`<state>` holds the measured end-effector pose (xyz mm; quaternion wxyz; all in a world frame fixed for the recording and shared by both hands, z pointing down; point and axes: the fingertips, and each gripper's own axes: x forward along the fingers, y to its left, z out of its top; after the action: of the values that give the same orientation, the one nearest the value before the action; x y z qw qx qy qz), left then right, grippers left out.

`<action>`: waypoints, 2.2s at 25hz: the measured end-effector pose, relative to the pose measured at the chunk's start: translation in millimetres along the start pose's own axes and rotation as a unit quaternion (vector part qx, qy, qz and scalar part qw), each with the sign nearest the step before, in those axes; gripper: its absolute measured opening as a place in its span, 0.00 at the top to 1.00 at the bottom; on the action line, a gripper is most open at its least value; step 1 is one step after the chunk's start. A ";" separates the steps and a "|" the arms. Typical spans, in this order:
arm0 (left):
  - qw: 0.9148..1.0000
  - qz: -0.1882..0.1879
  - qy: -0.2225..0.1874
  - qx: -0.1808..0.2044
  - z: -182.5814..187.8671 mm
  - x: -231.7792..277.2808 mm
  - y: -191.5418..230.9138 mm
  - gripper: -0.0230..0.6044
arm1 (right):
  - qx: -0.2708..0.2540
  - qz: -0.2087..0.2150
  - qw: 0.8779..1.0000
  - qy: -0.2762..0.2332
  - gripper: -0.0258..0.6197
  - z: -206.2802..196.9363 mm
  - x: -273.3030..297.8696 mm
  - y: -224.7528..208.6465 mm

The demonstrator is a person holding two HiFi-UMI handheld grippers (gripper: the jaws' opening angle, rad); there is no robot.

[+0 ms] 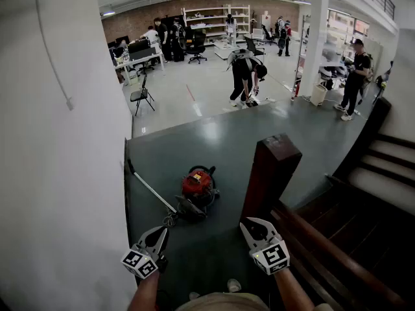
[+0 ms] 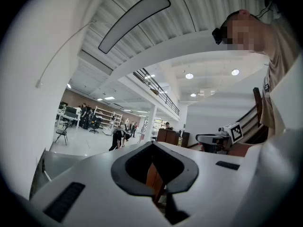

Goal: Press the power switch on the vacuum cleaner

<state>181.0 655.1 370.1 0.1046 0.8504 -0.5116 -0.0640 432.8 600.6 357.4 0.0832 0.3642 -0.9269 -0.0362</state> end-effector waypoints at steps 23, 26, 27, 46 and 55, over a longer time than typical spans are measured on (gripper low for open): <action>0.999 0.032 0.032 0.022 -23.7 13.9 14.9 0.96 | 0.157 0.001 0.987 -0.043 0.89 -30.3 24.8 2.9; 0.999 0.016 0.036 0.029 -15.1 10.8 53.1 0.96 | 0.165 -0.026 0.985 -0.041 0.89 -29.6 55.5 22.8; 0.999 0.009 0.034 0.027 -12.0 9.8 68.4 0.96 | 0.163 -0.033 0.985 -0.040 0.88 -28.4 69.4 31.6; 0.994 -0.100 0.033 0.003 35.5 -16.6 325.5 0.96 | 0.139 -0.134 0.981 -0.003 0.85 13.4 298.3 173.3; 0.993 -0.101 0.059 -0.003 28.3 77.5 362.8 0.96 | 0.164 -0.153 0.974 0.033 0.85 -29.6 335.1 88.1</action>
<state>-99.7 418.4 430.8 0.1305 0.8995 -0.4161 -0.0257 137.6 436.6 440.6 0.0467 0.5117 -0.8500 0.1158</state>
